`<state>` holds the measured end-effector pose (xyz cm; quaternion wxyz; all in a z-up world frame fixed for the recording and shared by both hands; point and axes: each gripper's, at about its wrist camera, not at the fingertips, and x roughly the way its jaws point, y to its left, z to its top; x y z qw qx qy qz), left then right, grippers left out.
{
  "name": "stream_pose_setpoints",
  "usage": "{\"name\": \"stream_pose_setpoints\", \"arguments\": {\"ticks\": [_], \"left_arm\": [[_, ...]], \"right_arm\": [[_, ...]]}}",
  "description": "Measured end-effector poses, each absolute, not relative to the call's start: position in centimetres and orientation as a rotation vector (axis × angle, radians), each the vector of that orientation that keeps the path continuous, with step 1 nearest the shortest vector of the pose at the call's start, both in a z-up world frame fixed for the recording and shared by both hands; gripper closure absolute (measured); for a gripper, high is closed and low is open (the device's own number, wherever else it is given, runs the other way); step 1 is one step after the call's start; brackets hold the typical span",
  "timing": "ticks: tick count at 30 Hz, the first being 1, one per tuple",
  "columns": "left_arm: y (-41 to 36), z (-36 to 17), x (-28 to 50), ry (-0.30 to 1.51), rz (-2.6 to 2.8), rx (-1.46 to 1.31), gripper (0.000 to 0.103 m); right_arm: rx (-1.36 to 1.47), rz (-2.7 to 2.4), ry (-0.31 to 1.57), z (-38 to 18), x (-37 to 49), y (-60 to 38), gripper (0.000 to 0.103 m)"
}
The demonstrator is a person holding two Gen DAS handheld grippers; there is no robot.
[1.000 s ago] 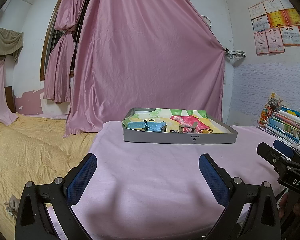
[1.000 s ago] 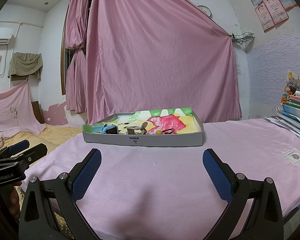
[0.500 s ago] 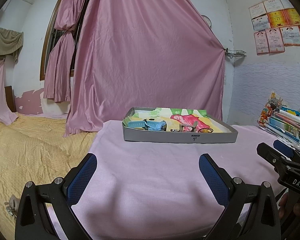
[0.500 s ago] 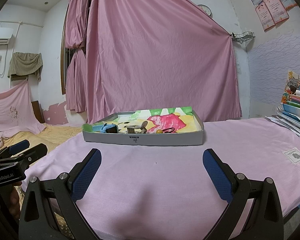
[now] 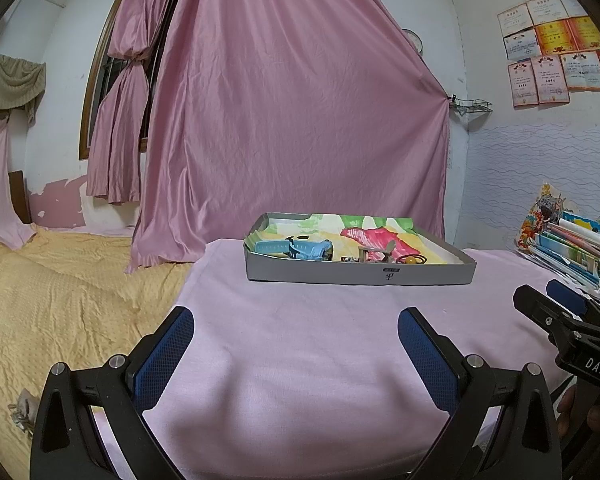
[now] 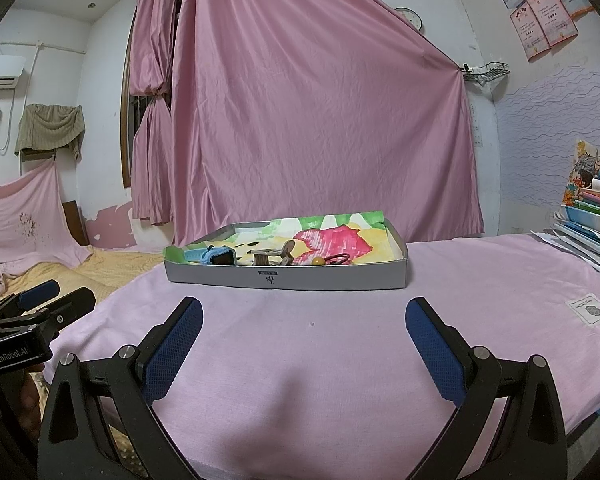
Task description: Organize jewelry
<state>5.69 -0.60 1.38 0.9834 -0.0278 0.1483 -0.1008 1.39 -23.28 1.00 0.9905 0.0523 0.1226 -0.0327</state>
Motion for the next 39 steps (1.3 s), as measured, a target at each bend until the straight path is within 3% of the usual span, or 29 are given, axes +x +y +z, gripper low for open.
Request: {"name": "stream_pose_setpoints", "arguments": {"ticks": [39], "left_arm": [[-1.24,0.66,6.34,0.309,-0.159,-0.016,0.0]], "right_arm": [[0.12,-0.073,0.267,-0.11,1.99,-23.26,0.003]]}}
